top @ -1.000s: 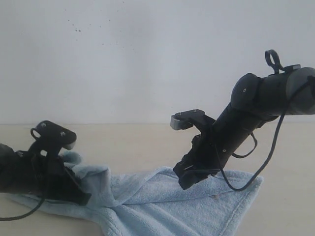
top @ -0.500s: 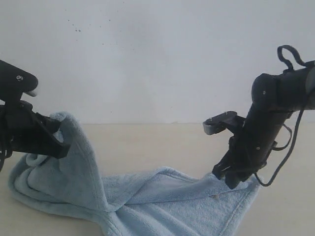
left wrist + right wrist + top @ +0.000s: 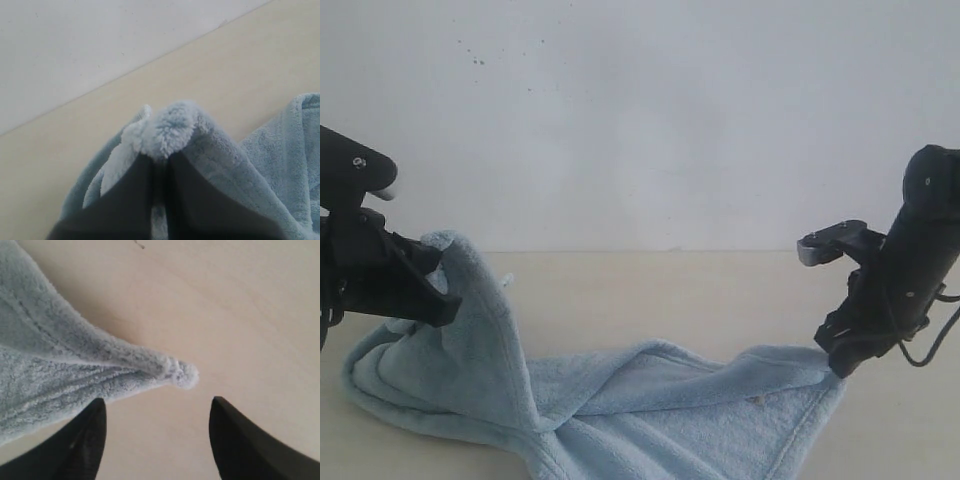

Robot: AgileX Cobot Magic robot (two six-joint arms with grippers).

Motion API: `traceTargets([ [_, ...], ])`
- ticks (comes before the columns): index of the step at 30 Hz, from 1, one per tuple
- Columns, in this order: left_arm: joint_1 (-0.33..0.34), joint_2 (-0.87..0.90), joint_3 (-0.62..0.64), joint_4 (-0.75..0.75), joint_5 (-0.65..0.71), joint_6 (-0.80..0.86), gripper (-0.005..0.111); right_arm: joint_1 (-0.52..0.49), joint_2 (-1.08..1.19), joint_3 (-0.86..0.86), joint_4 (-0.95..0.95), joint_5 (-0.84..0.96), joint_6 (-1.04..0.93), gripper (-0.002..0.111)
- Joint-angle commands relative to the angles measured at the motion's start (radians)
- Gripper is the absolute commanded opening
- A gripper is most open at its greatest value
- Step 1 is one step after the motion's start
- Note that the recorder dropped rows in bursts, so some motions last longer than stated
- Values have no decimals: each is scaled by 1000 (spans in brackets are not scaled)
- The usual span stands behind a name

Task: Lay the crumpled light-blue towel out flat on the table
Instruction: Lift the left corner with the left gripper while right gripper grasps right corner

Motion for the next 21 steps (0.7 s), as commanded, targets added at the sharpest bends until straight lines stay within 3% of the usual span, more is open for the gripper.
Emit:
traceTargets([
  [1,-1,-5,6,-10,-18,2,4,-7,48,-3,47,-40,-34,58],
  [10,-1,-5,6,-10,-18,2,4,-7,114,-5,57,-106,-67,58],
  [15,-1,-5,6,-10,-18,2,4,-7,133,-5,168,-121,-160,56],
  [18,-1,-7,6,-10,-45,2,4,-7,133,-5,214,-129,-184,34],
  [21,-1,-36,6,-16,-89,2,4,-7,119,-5,215,-152,-118,1],
])
